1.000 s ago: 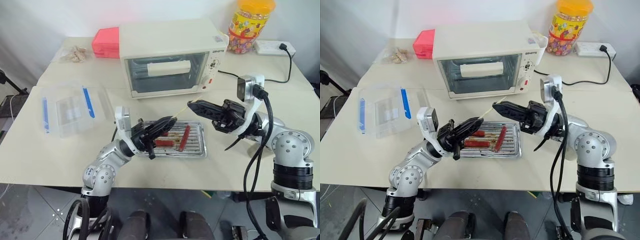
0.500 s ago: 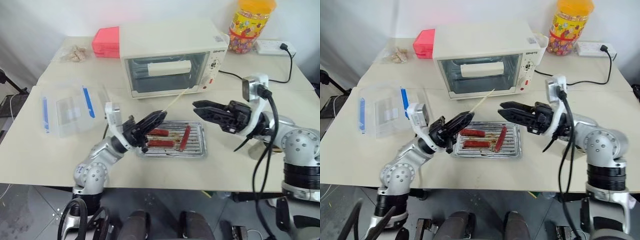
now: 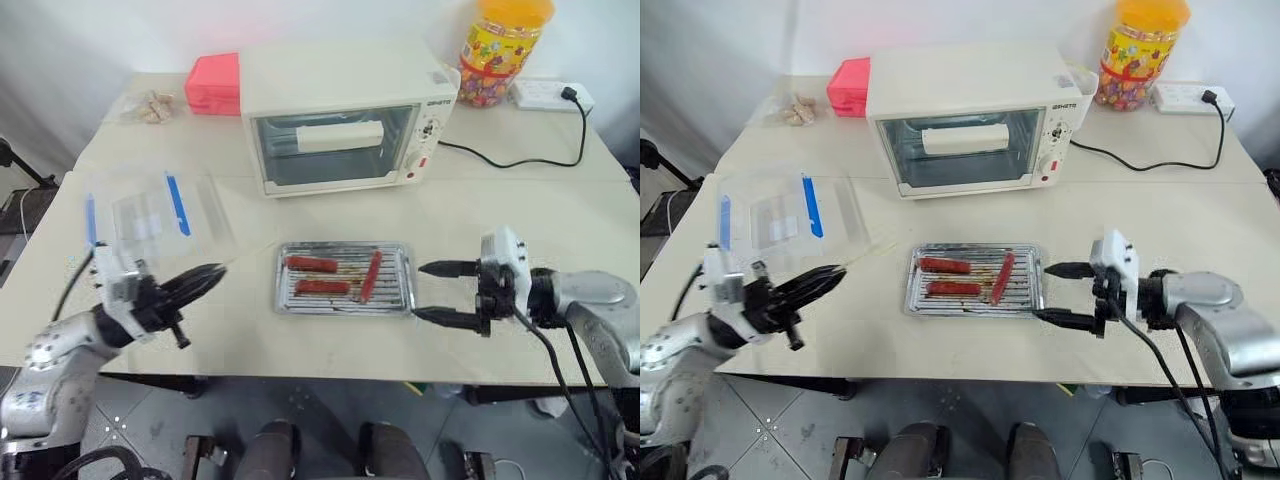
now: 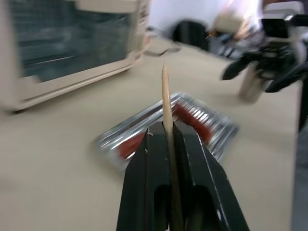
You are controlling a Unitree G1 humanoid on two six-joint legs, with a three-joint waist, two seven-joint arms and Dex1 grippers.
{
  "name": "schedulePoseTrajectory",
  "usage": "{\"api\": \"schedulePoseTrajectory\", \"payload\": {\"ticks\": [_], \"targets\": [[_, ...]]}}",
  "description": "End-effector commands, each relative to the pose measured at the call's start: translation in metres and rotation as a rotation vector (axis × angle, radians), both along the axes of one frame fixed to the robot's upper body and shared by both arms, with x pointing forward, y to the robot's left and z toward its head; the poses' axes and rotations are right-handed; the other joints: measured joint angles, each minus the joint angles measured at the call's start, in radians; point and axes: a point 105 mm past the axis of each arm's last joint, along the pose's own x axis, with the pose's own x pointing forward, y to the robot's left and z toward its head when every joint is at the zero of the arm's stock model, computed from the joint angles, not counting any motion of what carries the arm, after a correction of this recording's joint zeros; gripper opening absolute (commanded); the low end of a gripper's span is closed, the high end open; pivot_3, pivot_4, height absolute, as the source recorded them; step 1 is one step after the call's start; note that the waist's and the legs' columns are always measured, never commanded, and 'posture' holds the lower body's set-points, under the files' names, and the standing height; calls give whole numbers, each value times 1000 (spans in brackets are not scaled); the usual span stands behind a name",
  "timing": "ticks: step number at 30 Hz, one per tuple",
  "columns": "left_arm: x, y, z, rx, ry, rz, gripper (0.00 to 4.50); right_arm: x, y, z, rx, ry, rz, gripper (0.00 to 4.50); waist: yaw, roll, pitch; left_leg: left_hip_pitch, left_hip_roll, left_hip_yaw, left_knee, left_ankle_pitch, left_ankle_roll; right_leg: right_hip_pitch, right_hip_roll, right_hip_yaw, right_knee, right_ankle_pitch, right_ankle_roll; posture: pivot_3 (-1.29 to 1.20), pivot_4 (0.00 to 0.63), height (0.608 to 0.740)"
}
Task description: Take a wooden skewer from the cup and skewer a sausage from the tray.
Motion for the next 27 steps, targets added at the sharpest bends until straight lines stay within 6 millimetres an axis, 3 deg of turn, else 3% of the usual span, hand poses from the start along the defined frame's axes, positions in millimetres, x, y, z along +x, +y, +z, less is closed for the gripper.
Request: {"api": "schedulePoseTrajectory", "payload": {"ticks": [1,4,10,13,17,23,27], "targets": [[-9,8,0,39,-11,6,0,-1,-4,5,-57,-93,41,4477,-2,0,0,0,0,0,0,0,0,0,-1,0,-1,0,0,0,150,740],[-12,7,-2,30,0,3,0,9,1,15,-80,-159,78,4477,-5,0,0,1,2,0,0,0,-1,1,-2,1,-2,0,0,0,150,740],[-11,-4,-5,-3,15,-21,0,32,16,20,-338,-229,281,4477,-29,1,0,3,2,0,-6,0,-2,1,-2,1,-5,0,-1,0,150,740],[-11,-9,-8,-10,27,-36,0,55,34,32,-417,-316,360,4477,-35,0,1,3,2,1,-9,0,-2,0,-1,0,-4,0,-1,0,150,740],[-9,-12,-8,-26,28,-34,0,71,52,30,-545,-390,490,4477,-52,0,1,3,2,1,-10,0,-2,0,0,-1,-3,0,-1,0,150,740],[-9,-20,-11,-47,31,-34,0,84,78,31,-590,-448,595,4477,-53,0,1,3,1,1,-8,0,-2,0,0,-4,-1,0,-1,0,150,740],[-10,-20,-10,-55,30,-27,0,80,78,29,-601,-436,632,4477,-51,0,1,3,1,0,-6,0,-2,-1,0,-4,2,0,-1,0,150,740]]}}
